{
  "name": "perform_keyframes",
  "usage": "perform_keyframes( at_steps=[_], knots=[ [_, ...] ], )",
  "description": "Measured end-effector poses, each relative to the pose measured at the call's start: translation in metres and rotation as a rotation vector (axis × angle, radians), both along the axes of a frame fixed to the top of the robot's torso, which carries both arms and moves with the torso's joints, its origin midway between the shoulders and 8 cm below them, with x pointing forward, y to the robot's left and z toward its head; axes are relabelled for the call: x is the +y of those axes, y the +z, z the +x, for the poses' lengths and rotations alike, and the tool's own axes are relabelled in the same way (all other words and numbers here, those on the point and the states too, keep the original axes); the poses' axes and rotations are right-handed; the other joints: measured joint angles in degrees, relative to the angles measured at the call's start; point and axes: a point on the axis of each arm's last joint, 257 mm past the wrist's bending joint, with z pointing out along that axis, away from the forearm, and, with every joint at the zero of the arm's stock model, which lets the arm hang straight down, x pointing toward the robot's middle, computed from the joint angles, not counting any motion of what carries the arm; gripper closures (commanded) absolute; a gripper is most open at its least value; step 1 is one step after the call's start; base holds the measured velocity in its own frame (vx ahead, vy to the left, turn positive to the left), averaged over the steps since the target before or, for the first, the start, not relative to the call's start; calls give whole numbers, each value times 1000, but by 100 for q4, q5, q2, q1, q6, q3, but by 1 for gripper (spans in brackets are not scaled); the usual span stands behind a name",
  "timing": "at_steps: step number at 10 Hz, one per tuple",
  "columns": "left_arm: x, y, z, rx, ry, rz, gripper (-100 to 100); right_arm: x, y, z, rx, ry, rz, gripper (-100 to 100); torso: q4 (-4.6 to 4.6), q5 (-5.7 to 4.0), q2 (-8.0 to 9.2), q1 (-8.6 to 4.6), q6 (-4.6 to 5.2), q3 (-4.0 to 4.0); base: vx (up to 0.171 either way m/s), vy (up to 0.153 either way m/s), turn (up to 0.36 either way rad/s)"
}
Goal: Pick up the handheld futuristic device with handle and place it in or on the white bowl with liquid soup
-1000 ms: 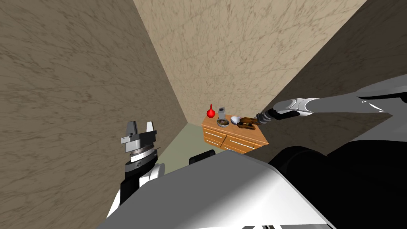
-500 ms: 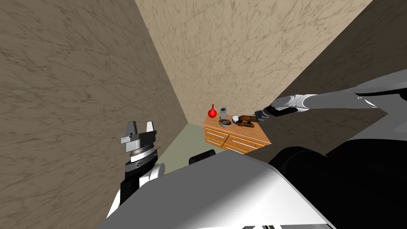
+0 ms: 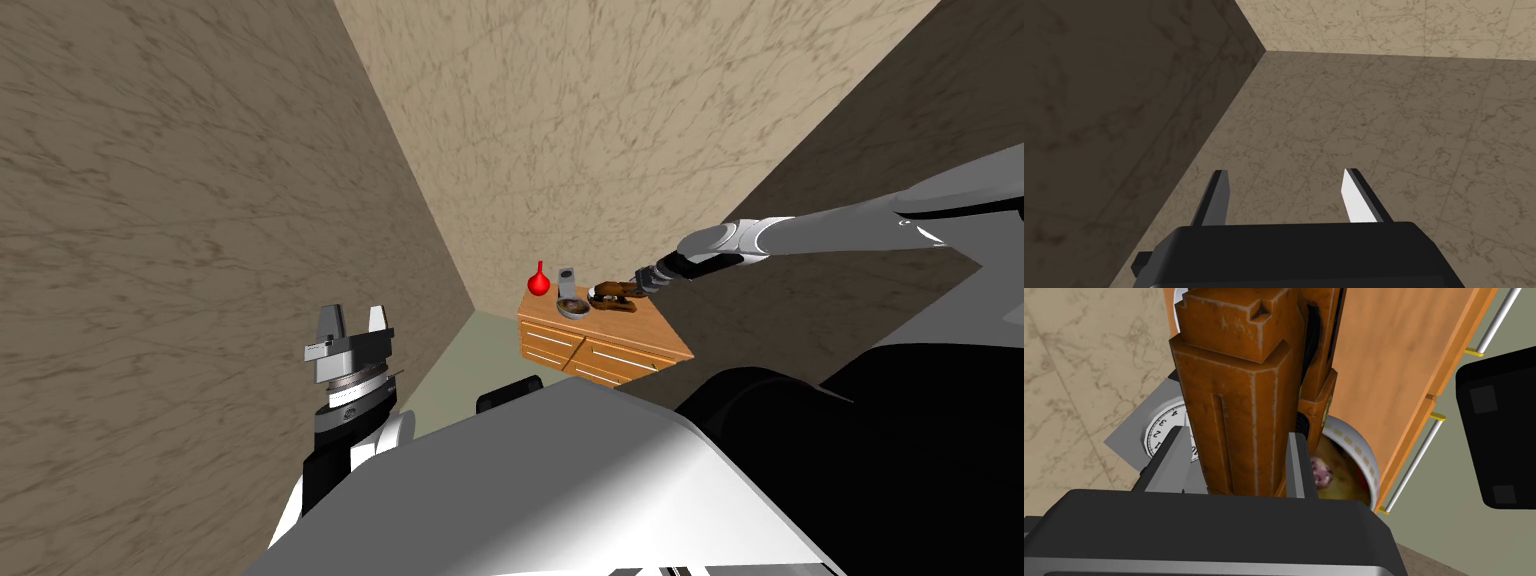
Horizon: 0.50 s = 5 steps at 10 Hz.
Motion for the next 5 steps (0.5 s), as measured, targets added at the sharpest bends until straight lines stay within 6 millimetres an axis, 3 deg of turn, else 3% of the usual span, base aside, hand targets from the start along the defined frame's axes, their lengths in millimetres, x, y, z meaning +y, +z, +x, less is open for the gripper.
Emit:
perform_keyframes(
  at_steps=[5],
  knots=[
    [0,0,0,0,0,0,0,12,21,20,-15,6,19,100,6,2,12,-27,-4,9,40,60,-20]
  ],
)
